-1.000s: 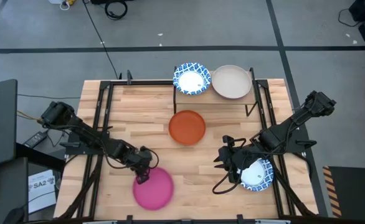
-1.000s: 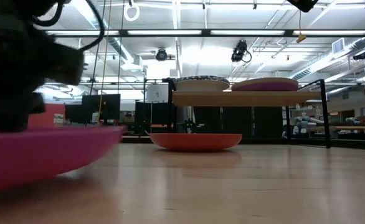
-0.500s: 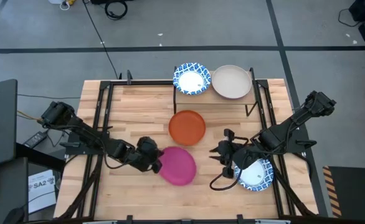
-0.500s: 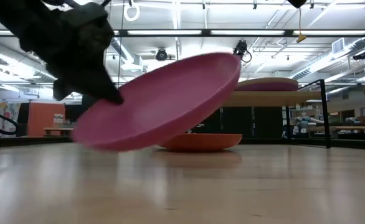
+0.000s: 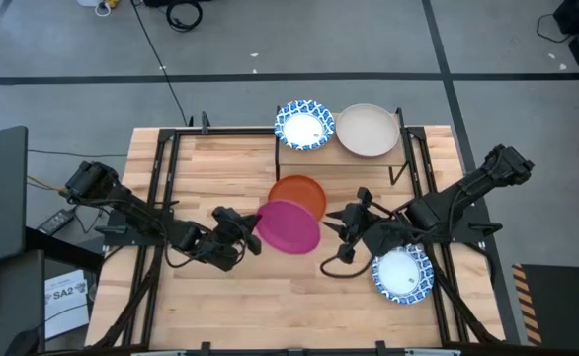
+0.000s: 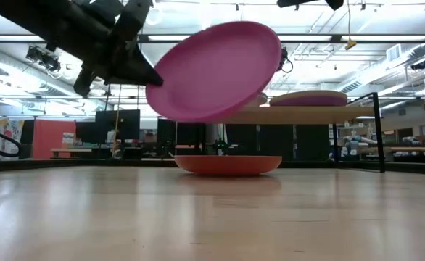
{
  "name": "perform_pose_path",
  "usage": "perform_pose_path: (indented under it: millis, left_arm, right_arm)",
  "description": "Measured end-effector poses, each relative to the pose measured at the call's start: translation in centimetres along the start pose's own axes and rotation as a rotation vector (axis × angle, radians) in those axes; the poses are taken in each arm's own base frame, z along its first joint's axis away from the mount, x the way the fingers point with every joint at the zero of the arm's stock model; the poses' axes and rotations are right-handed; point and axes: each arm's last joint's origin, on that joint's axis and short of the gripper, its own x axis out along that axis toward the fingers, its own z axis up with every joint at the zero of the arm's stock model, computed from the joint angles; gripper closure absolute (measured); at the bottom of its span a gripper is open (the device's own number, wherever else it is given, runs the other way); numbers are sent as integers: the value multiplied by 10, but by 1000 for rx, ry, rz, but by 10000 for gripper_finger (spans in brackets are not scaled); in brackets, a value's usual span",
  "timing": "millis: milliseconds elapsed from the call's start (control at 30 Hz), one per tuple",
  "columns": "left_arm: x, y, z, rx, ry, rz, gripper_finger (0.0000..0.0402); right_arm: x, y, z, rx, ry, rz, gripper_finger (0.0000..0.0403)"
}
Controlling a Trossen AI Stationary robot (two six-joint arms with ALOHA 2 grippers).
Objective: Place and stack plates onto a shelf
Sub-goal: Stack the pink plate on top of the beige plate on the shelf
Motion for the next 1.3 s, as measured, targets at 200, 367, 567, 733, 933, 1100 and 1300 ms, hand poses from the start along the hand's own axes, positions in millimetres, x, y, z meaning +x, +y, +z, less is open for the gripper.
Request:
perform_pose_path:
  millis: [200,367,567,733,933,1100,1300]
  left_arm:
    - [8,2,8,-46,-92,62,385]
    - [14,3,13,-82,-112,78,385]
    - [20,2,19,-114,-137,80,385]
    - [23,0,24,-134,-160,72,385]
    - [23,-5,30,-144,-188,47,385]
    - [23,-6,31,-133,-195,43,385]
    - [23,-6,31,-132,-192,41,385]
  right_arm:
    - [8,-7,8,22,-31,-23,298]
    - [13,-13,13,34,-51,-54,298]
    - [20,-22,18,67,-75,-109,298]
    - [26,-31,22,57,-82,-155,298]
    - [31,-38,25,57,-89,-182,298]
    - [33,-41,26,65,-75,-161,298]
    - [36,-43,27,74,-48,-101,298]
